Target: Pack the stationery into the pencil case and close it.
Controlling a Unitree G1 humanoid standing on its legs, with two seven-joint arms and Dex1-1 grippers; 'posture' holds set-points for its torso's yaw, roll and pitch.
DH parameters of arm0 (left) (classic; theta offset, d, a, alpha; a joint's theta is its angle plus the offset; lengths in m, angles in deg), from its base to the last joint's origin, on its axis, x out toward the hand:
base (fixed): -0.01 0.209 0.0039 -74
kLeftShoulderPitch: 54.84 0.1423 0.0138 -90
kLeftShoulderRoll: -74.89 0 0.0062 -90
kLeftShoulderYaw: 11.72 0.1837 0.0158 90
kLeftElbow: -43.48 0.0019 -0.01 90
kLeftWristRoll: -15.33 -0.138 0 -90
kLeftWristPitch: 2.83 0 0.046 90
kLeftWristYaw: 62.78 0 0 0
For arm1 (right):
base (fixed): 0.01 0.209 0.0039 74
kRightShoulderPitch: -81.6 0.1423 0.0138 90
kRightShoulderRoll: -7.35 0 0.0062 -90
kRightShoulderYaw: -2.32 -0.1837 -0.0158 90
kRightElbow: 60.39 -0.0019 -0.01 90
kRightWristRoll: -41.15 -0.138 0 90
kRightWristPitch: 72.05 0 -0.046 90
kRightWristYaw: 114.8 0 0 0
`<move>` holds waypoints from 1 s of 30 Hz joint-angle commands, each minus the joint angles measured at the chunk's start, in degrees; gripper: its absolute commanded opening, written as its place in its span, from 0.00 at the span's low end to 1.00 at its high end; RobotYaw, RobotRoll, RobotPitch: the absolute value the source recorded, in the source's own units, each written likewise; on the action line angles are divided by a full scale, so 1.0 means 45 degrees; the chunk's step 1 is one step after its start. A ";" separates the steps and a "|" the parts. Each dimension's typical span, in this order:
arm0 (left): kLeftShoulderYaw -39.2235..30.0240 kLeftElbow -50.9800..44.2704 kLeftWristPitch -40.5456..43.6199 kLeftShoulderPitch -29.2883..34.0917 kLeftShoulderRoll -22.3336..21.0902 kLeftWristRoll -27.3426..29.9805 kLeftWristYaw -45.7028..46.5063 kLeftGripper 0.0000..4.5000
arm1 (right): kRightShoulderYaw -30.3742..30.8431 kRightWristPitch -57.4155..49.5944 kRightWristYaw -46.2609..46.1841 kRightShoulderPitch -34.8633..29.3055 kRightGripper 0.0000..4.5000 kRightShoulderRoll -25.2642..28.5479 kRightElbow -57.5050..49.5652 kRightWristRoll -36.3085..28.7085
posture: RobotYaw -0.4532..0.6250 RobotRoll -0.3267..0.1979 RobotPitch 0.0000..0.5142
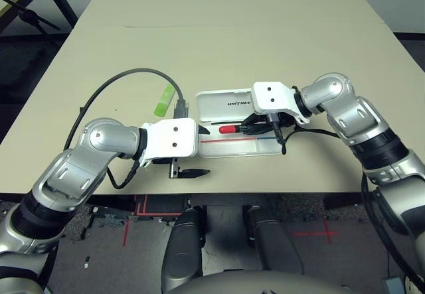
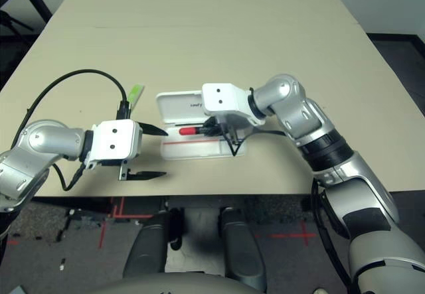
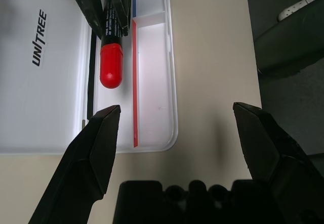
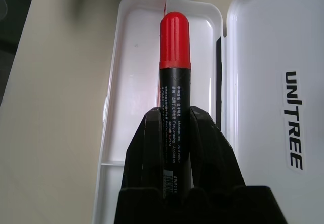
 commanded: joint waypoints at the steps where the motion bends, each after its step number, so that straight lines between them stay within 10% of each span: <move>1: -0.0062 -0.0233 0.0064 0.0107 -0.0166 -0.0013 0.0010 1.00 | 0.0153 0.0700 -0.0160 -0.0176 0.19 -0.0192 0.0162 0.0090 | 0.51 0.62 0.35; 11: -0.0132 -0.0350 0.0116 0.0260 -0.0260 0.0064 0.0037 1.00 | -0.1689 0.1168 0.1015 -0.1307 0.99 0.0630 -0.0779 -0.2633 | 0.51 0.62 0.35; 30: -0.0327 -0.0509 0.0398 0.0592 -0.0222 0.0411 0.0115 1.00 | -0.6419 -0.5054 -0.1405 -0.4728 0.99 0.4094 -0.5132 -0.6865 | 0.48 0.62 0.36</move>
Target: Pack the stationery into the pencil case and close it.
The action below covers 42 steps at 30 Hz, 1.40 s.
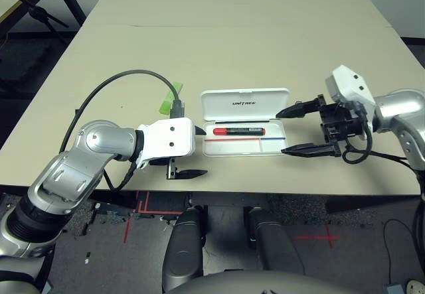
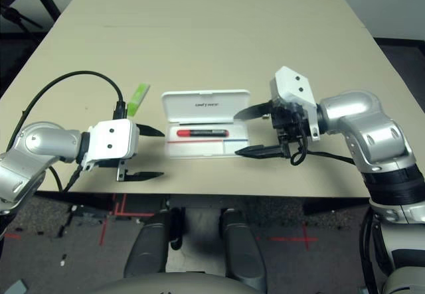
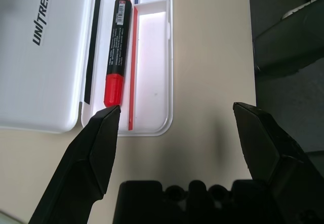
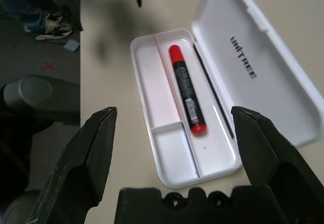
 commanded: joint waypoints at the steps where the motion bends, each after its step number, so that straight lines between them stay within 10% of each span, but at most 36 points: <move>1: -0.0052 -0.0364 0.0163 0.0213 -0.0036 0.0188 0.0045 1.00 | -0.0761 -0.0983 -0.0790 -0.0593 0.99 0.0323 -0.1028 -0.0671 | 0.48 0.62 0.36; 13: -0.0172 0.0031 0.1106 -0.0284 0.0362 0.0160 0.0868 1.00 | -0.1424 -0.2121 -0.2793 -0.2145 0.99 0.0738 -0.3518 -0.1501 | 0.44 0.62 0.37; 29: -0.1218 0.1482 0.7016 -0.1899 0.1283 -0.0532 0.5421 1.00 | -0.0581 -0.1892 -0.3276 -0.2060 0.99 0.0560 -0.3711 -0.1851 | 0.45 0.62 0.36; 42: -0.1034 0.6943 0.7348 -0.5144 0.3375 -0.1356 0.7657 1.00 | 0.0175 -0.1447 -0.3368 -0.1871 0.99 0.0241 -0.3559 -0.1580 | 0.45 0.62 0.35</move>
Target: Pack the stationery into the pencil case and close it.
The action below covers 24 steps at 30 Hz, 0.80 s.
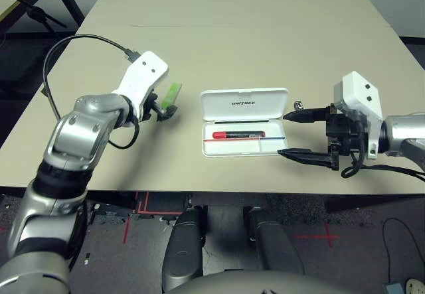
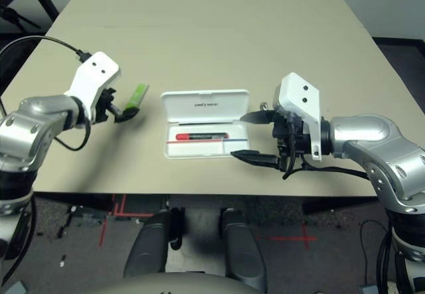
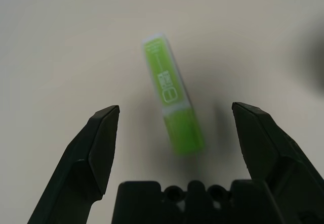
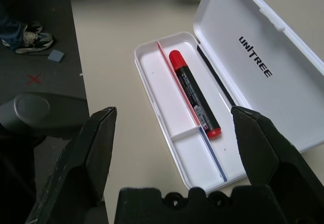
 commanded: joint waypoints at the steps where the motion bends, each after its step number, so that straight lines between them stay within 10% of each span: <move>1: 0.0023 0.1686 -0.0296 -0.0737 0.0520 -0.0249 0.0268 1.00 | 0.0349 0.0186 -0.0041 -0.0101 0.99 -0.0022 -0.0050 0.0157 | 0.44 0.62 0.35; 24: -0.0402 0.7347 -0.2720 -0.1938 0.2651 -0.0719 0.0875 1.00 | 0.0704 0.0379 -0.0634 -0.0338 0.99 -0.0194 -0.0413 0.0415 | 0.41 0.62 0.37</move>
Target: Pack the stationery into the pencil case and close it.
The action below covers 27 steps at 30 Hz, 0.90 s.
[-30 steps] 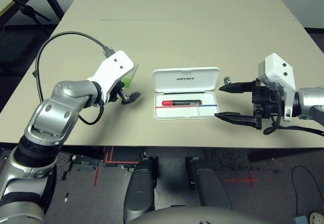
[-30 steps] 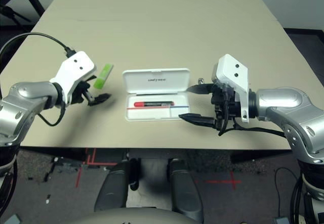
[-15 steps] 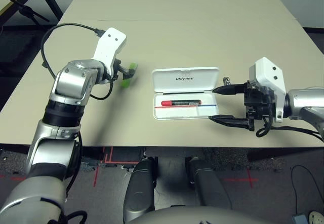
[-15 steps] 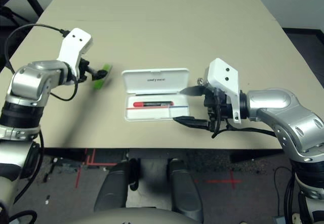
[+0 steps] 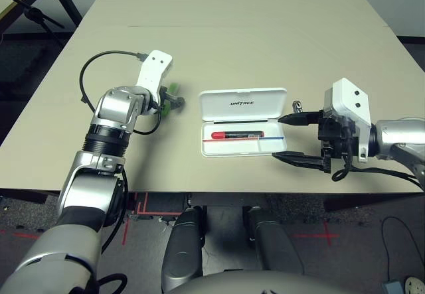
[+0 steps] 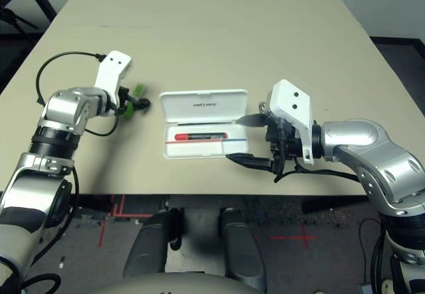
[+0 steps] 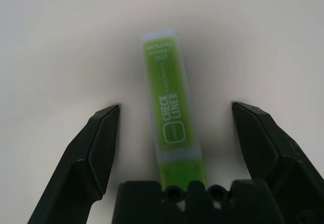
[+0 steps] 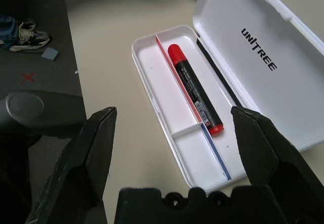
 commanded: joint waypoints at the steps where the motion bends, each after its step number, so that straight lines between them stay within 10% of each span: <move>1: -0.0087 0.0636 -0.0197 -0.0127 0.0185 -0.0191 0.0068 1.00 | 0.0281 0.0173 -0.0041 -0.0026 0.99 -0.0087 -0.0238 0.0113 | 0.41 0.62 0.37; 3: -0.0102 0.0792 -0.0279 -0.0137 0.0224 -0.0224 0.0046 1.00 | 0.0297 0.0188 -0.0059 0.0006 0.99 -0.0112 -0.0223 0.0131 | 0.41 0.62 0.37; 12: 0.0027 0.0746 -0.0146 0.0072 -0.0067 -0.0390 -0.0134 0.26 | 0.0319 0.0221 -0.0109 0.0080 1.00 -0.0194 -0.0220 0.0163 | 0.41 0.62 0.38; 27: 0.0830 -0.4108 -0.1368 0.3381 -0.4070 -0.0081 -0.3585 0.24 | 0.0680 0.0530 -0.0018 0.0372 1.00 -0.0439 0.0071 0.0373 | 0.43 0.62 0.37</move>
